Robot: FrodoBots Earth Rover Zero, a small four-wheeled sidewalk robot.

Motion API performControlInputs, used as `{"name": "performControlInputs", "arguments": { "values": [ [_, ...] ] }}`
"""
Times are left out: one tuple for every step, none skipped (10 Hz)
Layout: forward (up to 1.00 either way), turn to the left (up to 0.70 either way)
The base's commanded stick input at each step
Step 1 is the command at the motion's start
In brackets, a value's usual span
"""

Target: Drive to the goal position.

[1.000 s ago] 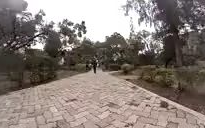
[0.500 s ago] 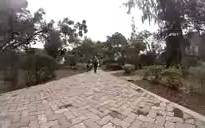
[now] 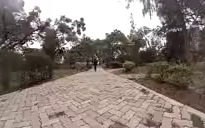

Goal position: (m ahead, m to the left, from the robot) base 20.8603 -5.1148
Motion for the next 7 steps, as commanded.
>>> {"name": "performControlInputs", "arguments": {
  "values": [
    [0.70, 0.00],
    [0.70, 0.00],
    [0.70, 0.00],
    [0.70, 0.00],
    [0.70, 0.00],
    [0.70, 0.00],
    [0.70, 0.00]
  ]
}}
